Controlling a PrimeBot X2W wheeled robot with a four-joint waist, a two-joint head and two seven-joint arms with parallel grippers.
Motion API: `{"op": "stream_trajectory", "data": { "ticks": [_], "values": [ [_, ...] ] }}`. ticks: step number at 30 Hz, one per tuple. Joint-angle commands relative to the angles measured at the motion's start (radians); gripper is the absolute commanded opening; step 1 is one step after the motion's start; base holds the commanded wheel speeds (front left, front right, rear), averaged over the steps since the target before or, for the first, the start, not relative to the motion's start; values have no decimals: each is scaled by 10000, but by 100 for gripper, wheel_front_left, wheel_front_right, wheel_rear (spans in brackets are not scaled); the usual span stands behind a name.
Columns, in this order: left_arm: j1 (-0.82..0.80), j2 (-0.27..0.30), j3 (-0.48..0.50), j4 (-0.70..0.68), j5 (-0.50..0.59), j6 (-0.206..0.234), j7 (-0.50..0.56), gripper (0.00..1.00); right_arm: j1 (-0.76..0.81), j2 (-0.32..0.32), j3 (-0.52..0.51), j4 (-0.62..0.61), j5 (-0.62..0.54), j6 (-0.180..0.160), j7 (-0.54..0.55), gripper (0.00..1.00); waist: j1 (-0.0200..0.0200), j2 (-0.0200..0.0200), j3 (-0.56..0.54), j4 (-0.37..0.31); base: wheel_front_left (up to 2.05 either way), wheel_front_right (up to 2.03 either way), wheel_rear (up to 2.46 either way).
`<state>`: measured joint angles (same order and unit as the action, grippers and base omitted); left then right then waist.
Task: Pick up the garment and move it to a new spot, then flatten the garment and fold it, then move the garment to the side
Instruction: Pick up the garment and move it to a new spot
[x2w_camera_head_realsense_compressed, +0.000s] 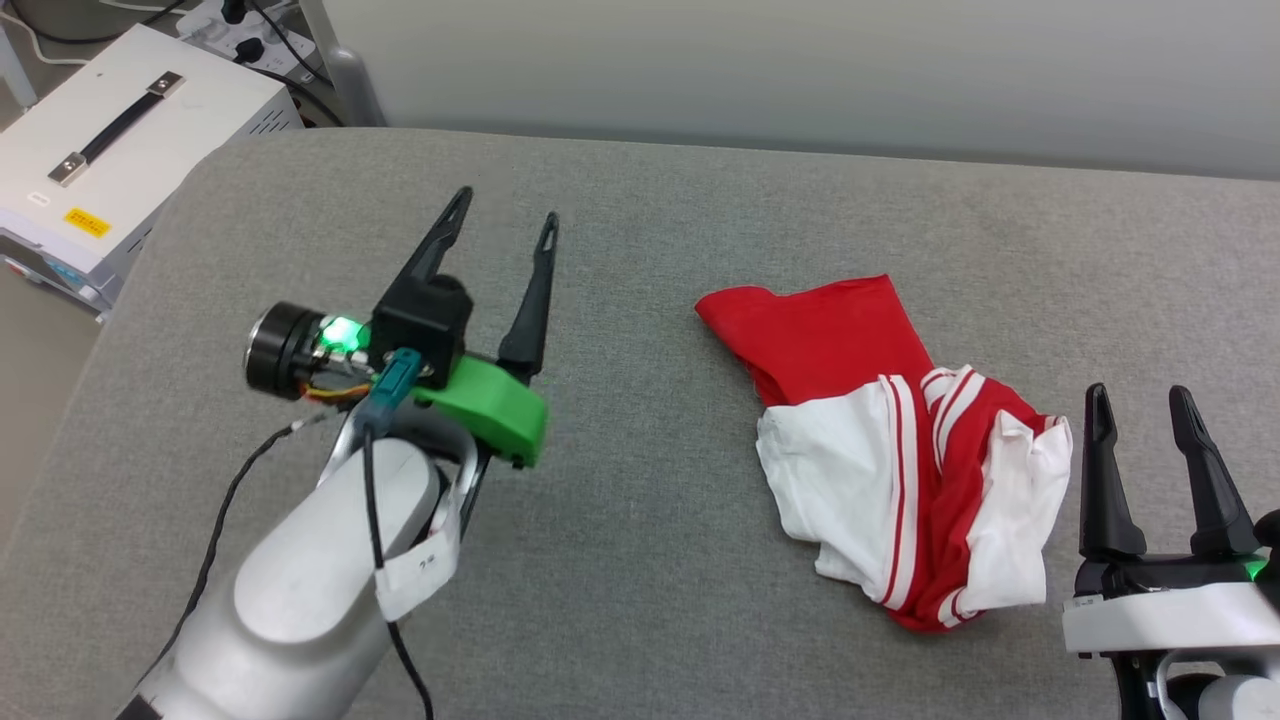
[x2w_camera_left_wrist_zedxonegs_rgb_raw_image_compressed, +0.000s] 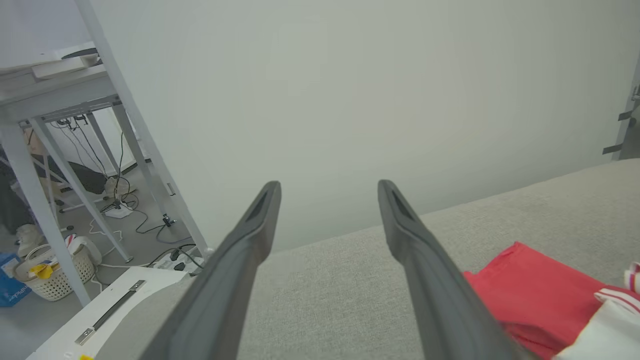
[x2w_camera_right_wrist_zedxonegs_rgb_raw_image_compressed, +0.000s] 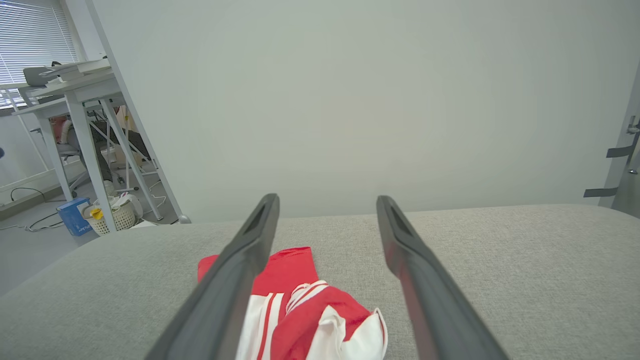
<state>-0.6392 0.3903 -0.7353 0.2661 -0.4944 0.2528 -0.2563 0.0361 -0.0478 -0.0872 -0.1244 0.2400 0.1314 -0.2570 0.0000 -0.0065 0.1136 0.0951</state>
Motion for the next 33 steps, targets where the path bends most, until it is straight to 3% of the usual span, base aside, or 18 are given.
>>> {"op": "stream_trajectory", "data": {
  "ticks": [1, 8, 18, 33],
  "values": [
    [465, 65, 284, -162, 194, 101, -53, 100, 123, -24, -8, 11, -75, -7, -47, 100, 0, 65, -31, 40, 0, 0, 0],
    [2492, -44, 2131, -846, 786, 153, -54, 100, 210, -24, 38, 62, -136, -7, -47, 100, 0, 65, -186, -10, 0, 0, 0],
    [4742, -918, 3887, -1286, 1692, -922, -54, 100, 454, -24, 135, 167, -157, -7, -47, 100, 0, 65, -594, -225, 0, 0, 0],
    [6533, -2116, 5494, -1096, 2923, -1926, -55, 100, 1197, -24, 197, 601, -129, -7, -48, 100, 0, 65, -1385, -527, 0, 0, 0]
  ]
}}
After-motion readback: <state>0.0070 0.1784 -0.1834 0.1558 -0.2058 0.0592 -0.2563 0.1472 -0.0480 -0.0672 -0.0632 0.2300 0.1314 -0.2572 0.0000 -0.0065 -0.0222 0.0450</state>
